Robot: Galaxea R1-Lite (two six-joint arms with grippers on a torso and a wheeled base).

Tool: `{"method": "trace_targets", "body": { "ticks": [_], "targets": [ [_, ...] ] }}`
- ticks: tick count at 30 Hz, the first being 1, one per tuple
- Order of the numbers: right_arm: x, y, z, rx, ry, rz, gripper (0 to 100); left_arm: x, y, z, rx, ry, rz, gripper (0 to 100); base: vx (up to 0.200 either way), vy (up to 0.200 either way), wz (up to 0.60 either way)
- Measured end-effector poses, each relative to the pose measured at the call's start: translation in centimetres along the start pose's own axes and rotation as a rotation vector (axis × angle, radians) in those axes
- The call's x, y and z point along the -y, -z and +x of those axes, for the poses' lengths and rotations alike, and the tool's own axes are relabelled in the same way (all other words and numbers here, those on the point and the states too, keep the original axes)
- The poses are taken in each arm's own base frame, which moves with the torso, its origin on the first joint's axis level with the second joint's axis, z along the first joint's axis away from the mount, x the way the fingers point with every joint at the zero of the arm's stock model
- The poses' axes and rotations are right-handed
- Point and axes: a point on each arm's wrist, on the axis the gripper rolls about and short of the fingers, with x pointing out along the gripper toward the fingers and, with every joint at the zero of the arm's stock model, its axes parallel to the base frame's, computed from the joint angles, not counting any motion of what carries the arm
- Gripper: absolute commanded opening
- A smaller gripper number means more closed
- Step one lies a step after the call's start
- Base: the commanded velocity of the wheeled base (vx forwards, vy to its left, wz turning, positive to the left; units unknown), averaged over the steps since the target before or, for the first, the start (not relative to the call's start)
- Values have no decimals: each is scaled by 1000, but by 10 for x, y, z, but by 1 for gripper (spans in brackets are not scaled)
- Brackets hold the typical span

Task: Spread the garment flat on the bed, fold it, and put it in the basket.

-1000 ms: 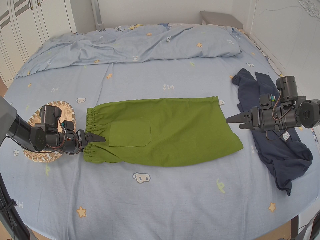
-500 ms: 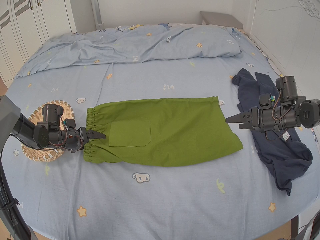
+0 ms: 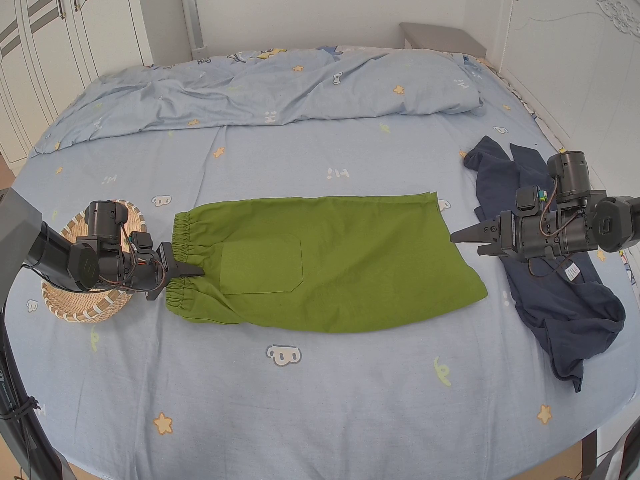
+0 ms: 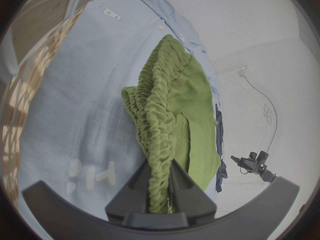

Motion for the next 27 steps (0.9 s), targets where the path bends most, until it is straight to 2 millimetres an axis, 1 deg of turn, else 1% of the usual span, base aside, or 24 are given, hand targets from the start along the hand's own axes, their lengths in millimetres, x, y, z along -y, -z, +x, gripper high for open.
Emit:
{"method": "trace_targets", "body": {
  "ticks": [4, 8, 14, 19, 23, 27],
  "targets": [
    [9, -6, 11, -8, 37, 13, 100, 5, -1, -5, 7, 6, 8, 0, 0, 0, 0],
    [21, -10, 27, -43, 64, 26, 100, 8, -1, -8, 13, 9, 14, 0, 0, 0, 0],
    [49, -12, 54, -81, 121, -8, 100, 10, 0, -10, 16, 12, 20, 0, 0, 0, 0],
    [67, -12, 63, -76, 138, 5, 100, 12, 1, -10, 13, 13, 25, 0, 0, 0, 0],
    [73, -9, 68, -87, 138, 16, 100, 12, 1, -9, 12, 14, 27, 0, 0, 0, 0],
    [74, -6, 73, -105, 113, 21, 100, 12, 2, -9, 11, 15, 27, 0, 0, 0, 0]
  ]
}}
